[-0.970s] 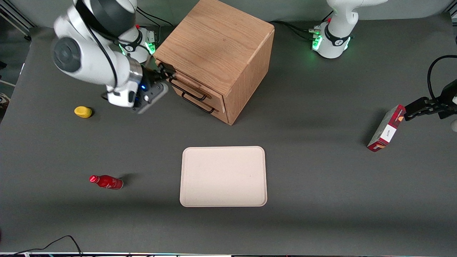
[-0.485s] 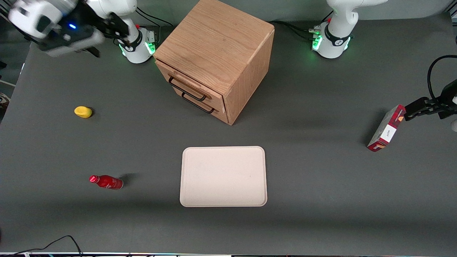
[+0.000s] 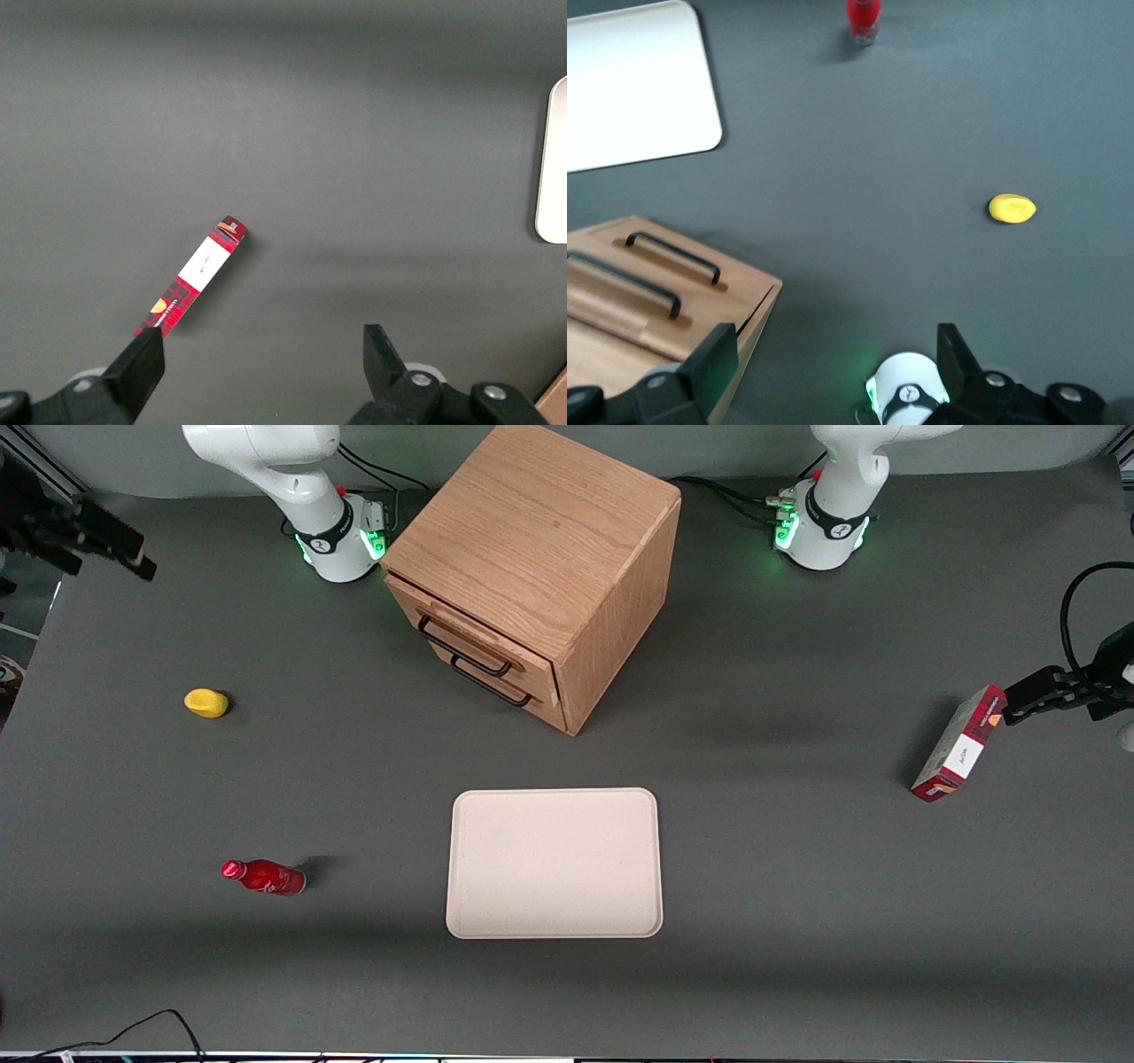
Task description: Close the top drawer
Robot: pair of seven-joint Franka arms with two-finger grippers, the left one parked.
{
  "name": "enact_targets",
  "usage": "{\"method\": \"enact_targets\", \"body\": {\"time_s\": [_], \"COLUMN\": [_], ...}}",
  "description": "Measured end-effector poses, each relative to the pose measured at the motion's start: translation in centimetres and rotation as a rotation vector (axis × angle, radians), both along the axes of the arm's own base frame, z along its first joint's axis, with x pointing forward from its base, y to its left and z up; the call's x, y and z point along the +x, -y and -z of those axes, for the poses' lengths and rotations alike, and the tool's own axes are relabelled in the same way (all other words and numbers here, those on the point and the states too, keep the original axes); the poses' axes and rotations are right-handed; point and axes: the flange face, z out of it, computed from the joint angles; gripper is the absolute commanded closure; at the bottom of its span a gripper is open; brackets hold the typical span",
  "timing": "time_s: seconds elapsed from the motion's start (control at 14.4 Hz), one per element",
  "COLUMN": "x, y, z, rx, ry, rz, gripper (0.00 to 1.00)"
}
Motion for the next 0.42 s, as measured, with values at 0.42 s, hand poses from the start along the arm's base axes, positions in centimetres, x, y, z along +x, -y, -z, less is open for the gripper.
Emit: {"method": "enact_targets", "body": {"time_s": [0.42], "x": [0.9], "y": [-0.8], "z": [3.8], "rx": [-0.037], "ry": [-0.009], "rz": [-0.015], "gripper": [0.00]}}
